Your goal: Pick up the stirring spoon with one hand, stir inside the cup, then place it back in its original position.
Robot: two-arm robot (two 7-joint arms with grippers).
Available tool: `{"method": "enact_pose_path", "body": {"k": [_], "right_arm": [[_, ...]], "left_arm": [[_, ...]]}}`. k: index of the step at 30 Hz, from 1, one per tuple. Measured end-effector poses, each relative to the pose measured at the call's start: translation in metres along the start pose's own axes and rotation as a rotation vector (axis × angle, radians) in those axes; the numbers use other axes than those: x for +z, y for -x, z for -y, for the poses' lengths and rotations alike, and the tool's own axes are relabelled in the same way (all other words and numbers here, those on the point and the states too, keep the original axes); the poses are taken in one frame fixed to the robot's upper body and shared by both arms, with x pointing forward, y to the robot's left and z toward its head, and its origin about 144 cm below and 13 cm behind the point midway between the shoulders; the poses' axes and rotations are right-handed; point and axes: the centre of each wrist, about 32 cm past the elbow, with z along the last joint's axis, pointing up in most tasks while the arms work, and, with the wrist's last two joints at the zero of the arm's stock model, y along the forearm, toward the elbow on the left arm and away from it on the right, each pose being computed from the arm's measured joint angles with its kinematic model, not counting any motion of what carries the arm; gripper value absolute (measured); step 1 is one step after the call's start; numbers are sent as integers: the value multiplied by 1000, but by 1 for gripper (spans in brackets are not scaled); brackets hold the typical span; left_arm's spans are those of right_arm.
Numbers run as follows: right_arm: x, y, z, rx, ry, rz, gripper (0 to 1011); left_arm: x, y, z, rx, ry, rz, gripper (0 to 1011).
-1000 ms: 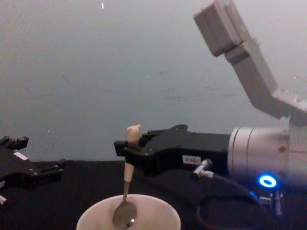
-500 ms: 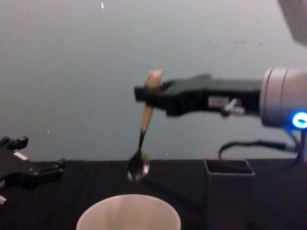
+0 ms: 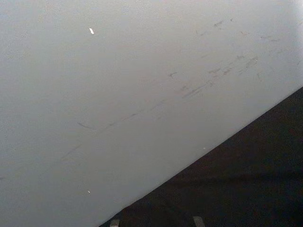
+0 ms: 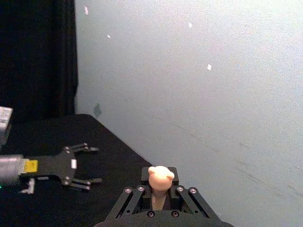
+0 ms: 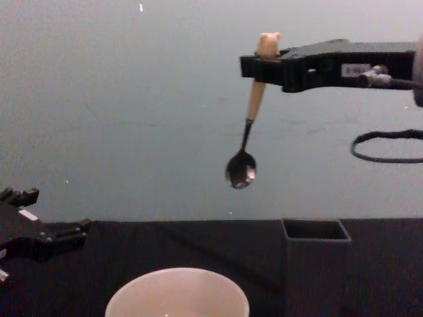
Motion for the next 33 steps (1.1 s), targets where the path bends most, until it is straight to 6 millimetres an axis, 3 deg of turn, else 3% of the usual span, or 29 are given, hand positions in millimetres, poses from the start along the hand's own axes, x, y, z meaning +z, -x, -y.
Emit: {"method": "enact_pose_path", "body": {"k": [20, 33], "right_arm": [[2, -5, 39, -68, 80, -1, 213], [1, -4, 50, -67, 118, -24, 213]], "left_arm": [[0, 0, 0, 0, 0, 0, 1001], [0, 0, 0, 0, 0, 0, 1001]]}}
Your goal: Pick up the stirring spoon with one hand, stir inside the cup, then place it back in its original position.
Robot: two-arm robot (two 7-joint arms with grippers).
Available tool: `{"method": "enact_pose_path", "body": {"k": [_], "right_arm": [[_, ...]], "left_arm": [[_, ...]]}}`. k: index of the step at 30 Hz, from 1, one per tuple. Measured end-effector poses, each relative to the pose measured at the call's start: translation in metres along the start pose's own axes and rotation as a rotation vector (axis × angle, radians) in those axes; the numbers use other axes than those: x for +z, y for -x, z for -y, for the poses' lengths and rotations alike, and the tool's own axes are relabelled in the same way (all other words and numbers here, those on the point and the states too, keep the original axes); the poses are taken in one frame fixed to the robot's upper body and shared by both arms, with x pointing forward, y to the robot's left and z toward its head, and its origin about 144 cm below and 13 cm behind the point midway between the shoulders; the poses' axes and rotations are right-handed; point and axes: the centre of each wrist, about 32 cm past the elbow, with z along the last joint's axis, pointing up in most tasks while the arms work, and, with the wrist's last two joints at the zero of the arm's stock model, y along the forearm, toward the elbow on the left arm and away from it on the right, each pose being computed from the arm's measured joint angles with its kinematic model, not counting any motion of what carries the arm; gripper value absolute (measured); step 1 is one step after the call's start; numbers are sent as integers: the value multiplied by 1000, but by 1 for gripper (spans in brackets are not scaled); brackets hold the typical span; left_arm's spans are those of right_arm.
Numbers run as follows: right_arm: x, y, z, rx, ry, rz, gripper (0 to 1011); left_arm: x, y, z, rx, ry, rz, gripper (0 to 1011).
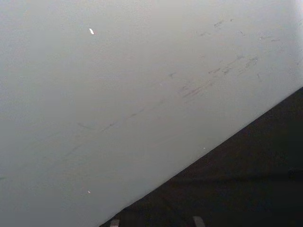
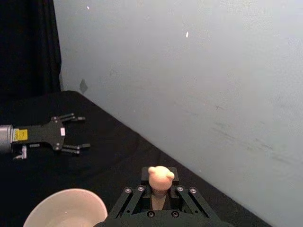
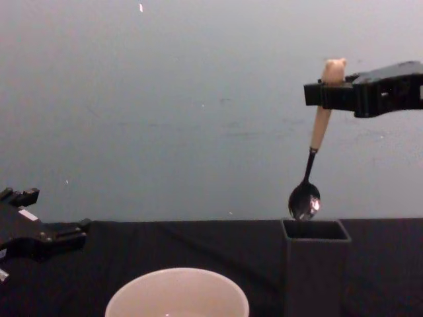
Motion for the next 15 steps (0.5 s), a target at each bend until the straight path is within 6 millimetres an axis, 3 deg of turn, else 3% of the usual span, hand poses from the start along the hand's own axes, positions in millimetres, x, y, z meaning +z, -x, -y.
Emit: {"method": "enact_pose_path", "body": {"k": [15], "right_arm": [[-14, 2, -9, -7, 71, -14, 213]], "left_arm": [[0, 0, 0, 0, 0, 0, 1001]]}}
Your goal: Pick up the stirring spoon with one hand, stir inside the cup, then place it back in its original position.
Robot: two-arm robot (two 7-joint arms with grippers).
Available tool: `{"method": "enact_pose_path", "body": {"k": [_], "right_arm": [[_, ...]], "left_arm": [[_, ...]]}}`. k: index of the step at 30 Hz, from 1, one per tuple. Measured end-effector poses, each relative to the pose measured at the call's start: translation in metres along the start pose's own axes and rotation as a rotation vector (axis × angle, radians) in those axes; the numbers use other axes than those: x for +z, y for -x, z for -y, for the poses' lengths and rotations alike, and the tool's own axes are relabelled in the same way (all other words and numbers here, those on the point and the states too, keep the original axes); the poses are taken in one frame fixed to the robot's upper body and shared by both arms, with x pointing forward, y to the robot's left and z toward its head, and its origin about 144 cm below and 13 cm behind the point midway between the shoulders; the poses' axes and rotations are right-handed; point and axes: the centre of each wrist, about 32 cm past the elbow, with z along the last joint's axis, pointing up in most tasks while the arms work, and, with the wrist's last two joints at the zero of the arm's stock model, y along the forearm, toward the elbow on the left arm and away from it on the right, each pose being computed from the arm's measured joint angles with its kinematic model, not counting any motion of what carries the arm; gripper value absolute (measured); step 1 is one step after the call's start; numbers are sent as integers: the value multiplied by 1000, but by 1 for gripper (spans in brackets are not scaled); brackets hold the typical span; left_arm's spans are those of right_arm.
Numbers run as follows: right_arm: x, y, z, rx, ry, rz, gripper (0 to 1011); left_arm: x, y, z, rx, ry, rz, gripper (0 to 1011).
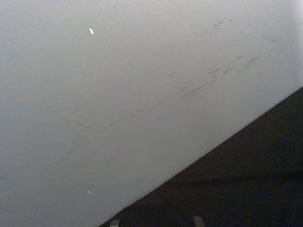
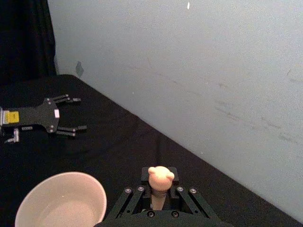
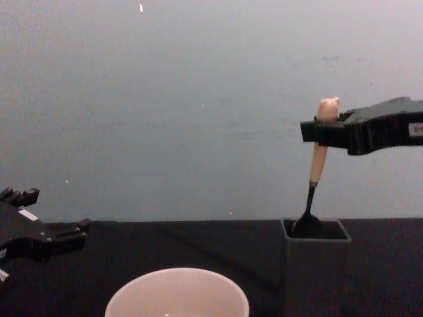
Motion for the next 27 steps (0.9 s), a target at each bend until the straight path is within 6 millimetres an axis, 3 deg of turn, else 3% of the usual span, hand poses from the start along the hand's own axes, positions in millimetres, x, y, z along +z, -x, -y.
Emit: {"method": "enact_pose_path", "body": {"k": [27], "right_arm": [[-34, 9, -21, -13, 170, -62, 213]], "left_arm": [[0, 0, 0, 0, 0, 0, 1001]]}}
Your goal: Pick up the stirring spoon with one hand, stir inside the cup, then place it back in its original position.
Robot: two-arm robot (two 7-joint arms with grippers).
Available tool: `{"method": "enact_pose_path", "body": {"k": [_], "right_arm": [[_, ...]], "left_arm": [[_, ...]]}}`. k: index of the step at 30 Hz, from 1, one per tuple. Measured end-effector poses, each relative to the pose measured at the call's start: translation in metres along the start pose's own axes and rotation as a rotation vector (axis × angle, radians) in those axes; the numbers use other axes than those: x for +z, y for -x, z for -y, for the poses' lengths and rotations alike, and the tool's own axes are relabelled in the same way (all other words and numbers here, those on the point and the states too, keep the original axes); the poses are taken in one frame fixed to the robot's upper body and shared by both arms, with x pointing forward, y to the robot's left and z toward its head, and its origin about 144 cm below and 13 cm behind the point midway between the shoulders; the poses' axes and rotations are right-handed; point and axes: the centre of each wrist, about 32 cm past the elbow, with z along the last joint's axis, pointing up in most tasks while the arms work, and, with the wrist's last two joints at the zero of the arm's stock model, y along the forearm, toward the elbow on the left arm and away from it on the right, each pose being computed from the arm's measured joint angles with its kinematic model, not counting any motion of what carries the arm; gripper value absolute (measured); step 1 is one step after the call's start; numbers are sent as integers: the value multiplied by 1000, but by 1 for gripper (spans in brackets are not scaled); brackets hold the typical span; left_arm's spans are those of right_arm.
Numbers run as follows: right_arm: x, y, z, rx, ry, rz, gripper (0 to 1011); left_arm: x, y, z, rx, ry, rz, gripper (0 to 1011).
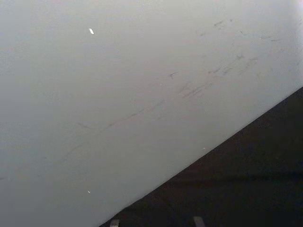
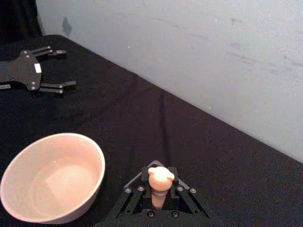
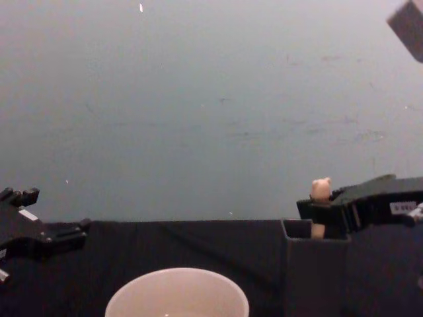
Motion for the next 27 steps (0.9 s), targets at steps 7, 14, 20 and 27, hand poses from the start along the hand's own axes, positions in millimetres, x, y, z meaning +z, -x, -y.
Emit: {"method": "enact_pose_path", "body": {"k": [7, 14, 20, 27], "right_arm": [[-1, 1, -1, -3, 6, 3, 212], [-1, 0, -1, -3, 6, 3, 213], [-1, 0, -1, -3, 6, 2, 327], [-1, 0, -1, -2, 5, 2, 540]], "left_arm": [[0, 0, 0, 0, 0, 0, 1001], [0, 0, 0, 0, 0, 0, 1001], [0, 0, 0, 0, 0, 0, 1001], [0, 0, 0, 0, 0, 0, 1001]]}}
